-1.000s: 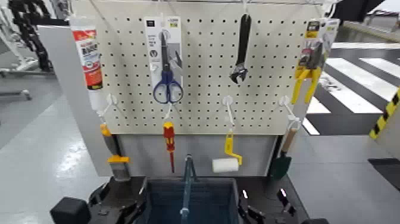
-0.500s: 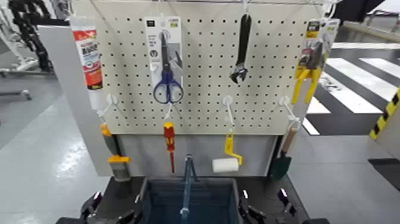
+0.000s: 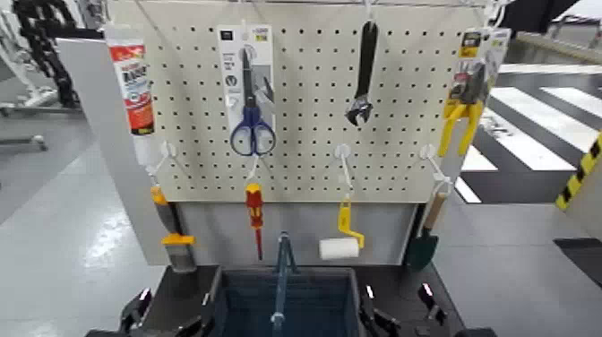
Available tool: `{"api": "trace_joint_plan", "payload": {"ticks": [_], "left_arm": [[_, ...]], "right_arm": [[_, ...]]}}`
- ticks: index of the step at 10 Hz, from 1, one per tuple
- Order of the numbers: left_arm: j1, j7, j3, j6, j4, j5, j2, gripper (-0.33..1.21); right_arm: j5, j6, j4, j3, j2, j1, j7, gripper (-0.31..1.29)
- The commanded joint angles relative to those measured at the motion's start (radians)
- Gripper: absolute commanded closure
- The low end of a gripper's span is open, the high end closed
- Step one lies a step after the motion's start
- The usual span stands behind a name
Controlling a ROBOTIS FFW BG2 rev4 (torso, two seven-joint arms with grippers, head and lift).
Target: Place the crate on the table.
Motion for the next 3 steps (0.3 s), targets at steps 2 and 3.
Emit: {"api": "trace_joint_plan", "payload": {"ticks": [2,3], "left_arm": [[0.000,0.000,-0.002,-0.004,0.000,-0.003,0.000,0.23],[0.000,0.002,-0.003,-0.004,0.000,-0.003,0.000,0.23]], "right_arm": [[0.001,0.002,-0.004,-0.002,0.003,0.003,0.000,0.15],[0.001,0.002,-0.004,-0.002,0.003,0.003,0.000,0.15]]}}
